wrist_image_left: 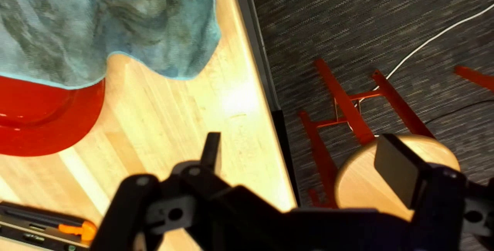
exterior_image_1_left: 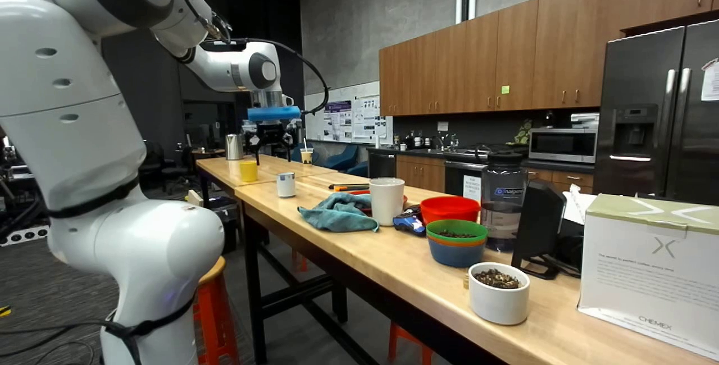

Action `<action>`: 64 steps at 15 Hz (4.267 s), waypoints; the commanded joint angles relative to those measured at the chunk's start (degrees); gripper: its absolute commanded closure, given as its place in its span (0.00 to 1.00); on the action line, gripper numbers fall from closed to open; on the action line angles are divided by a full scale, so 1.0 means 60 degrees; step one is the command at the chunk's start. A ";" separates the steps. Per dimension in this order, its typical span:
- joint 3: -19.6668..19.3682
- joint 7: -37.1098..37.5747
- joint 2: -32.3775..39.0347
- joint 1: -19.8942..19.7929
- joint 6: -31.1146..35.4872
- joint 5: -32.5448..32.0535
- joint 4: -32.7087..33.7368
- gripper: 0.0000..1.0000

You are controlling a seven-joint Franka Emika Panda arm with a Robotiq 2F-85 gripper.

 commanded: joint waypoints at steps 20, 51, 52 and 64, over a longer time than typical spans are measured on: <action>-0.0633 -0.2137 -0.2477 0.0624 0.0051 0.0833 -0.1981 0.00; -0.0821 -0.1078 -0.1695 0.0611 -0.2220 0.1377 -0.2341 0.00; -0.0839 -0.1051 -0.1616 0.0584 -0.2244 0.1385 -0.2289 0.00; -0.0981 -0.0816 -0.0806 0.0217 -0.2245 0.1547 -0.1897 0.00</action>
